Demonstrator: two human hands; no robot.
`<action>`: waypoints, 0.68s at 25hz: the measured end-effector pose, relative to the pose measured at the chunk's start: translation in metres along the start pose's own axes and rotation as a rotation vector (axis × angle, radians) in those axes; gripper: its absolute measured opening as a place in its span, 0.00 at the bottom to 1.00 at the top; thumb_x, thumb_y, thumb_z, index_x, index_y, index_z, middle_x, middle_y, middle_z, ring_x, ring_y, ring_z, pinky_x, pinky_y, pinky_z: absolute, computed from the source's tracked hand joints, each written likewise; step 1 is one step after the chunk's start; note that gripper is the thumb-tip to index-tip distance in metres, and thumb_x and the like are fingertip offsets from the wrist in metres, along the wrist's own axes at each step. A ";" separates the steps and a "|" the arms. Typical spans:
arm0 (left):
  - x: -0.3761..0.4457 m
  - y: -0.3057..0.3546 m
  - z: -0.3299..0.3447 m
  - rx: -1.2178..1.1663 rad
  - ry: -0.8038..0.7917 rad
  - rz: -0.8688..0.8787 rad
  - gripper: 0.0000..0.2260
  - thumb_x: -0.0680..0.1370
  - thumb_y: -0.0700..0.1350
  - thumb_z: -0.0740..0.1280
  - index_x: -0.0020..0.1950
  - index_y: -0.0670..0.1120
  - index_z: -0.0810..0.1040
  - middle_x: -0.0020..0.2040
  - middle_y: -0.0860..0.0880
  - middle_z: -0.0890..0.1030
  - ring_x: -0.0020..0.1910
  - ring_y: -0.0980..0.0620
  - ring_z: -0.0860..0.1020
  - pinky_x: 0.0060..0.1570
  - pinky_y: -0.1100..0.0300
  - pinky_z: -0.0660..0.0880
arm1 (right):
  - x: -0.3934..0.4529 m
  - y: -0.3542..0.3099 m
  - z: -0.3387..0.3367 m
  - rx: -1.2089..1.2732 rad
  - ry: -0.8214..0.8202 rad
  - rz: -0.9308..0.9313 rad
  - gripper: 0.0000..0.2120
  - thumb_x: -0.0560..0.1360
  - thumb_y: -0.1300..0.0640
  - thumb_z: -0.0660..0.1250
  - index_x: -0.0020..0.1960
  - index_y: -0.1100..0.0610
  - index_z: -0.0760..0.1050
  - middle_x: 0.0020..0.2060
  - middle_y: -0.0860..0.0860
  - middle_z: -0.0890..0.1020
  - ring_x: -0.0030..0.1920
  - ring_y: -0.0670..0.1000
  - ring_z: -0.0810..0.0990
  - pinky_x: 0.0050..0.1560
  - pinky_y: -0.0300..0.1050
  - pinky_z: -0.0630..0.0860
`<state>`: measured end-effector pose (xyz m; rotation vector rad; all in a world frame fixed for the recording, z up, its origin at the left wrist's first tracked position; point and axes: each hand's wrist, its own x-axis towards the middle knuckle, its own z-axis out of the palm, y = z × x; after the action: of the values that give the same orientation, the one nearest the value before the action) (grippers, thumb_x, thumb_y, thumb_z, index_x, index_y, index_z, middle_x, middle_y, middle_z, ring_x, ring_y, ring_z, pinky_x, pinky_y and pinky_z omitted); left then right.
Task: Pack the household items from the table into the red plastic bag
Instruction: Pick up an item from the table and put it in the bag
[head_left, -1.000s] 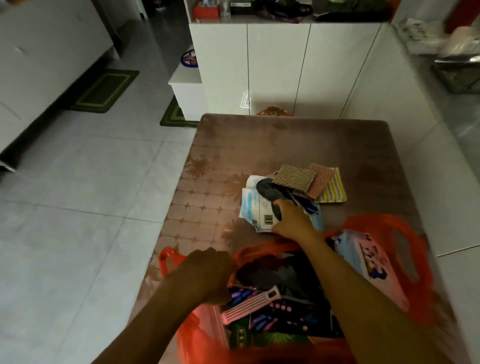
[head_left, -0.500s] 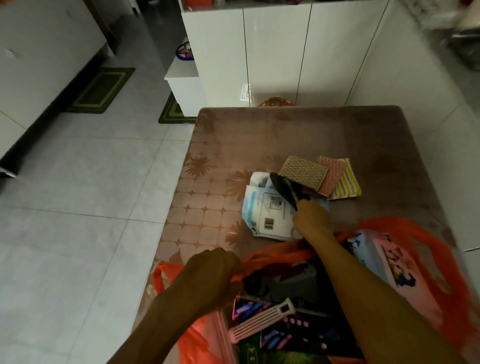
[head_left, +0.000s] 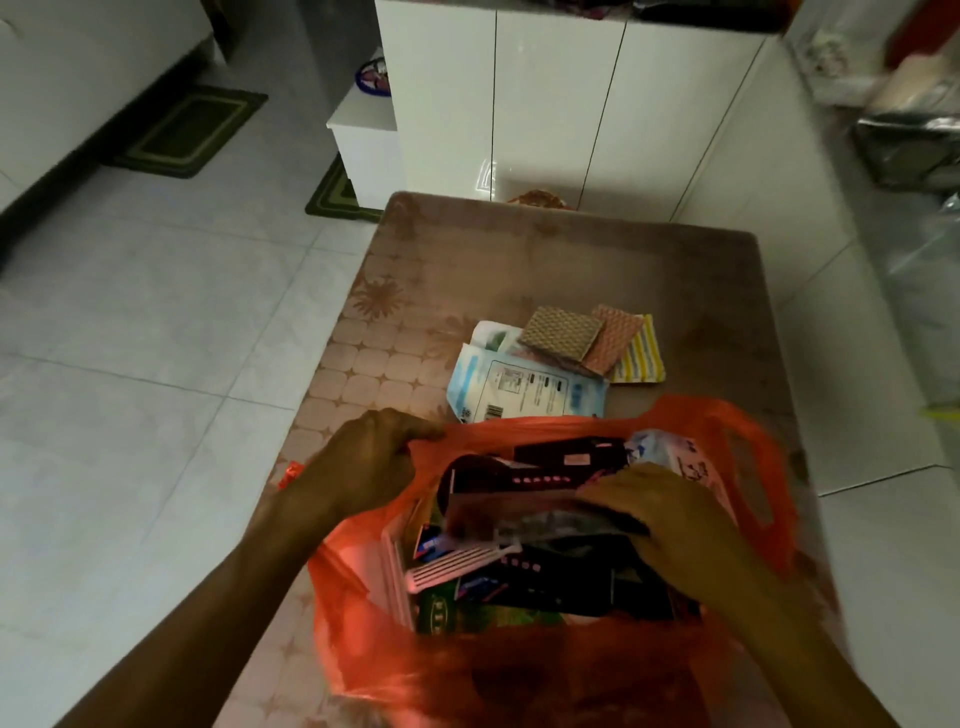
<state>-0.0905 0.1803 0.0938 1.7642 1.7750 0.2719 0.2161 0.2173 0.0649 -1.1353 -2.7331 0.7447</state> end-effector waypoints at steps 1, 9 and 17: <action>0.000 -0.001 0.002 -0.008 -0.005 -0.018 0.20 0.75 0.33 0.61 0.63 0.51 0.77 0.59 0.50 0.81 0.49 0.58 0.78 0.41 0.73 0.68 | 0.001 -0.001 -0.001 -0.081 -0.119 0.011 0.31 0.66 0.65 0.68 0.66 0.46 0.74 0.62 0.45 0.79 0.60 0.43 0.72 0.60 0.53 0.75; 0.006 -0.006 0.010 -0.098 -0.085 -0.048 0.20 0.77 0.36 0.60 0.60 0.57 0.78 0.62 0.54 0.78 0.60 0.57 0.75 0.60 0.55 0.74 | 0.099 -0.044 -0.032 0.332 0.092 0.140 0.17 0.73 0.49 0.70 0.62 0.47 0.75 0.57 0.42 0.79 0.54 0.41 0.77 0.53 0.41 0.76; 0.013 -0.013 0.006 -0.194 -0.165 0.021 0.20 0.79 0.36 0.58 0.61 0.59 0.77 0.45 0.64 0.77 0.36 0.71 0.76 0.36 0.75 0.70 | 0.226 0.003 0.134 -0.061 -0.530 0.336 0.25 0.71 0.45 0.57 0.67 0.48 0.70 0.71 0.53 0.66 0.69 0.59 0.64 0.66 0.60 0.64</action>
<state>-0.0973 0.1902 0.0782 1.6202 1.5604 0.2882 0.0207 0.3201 -0.0767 -1.6416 -3.0245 1.1573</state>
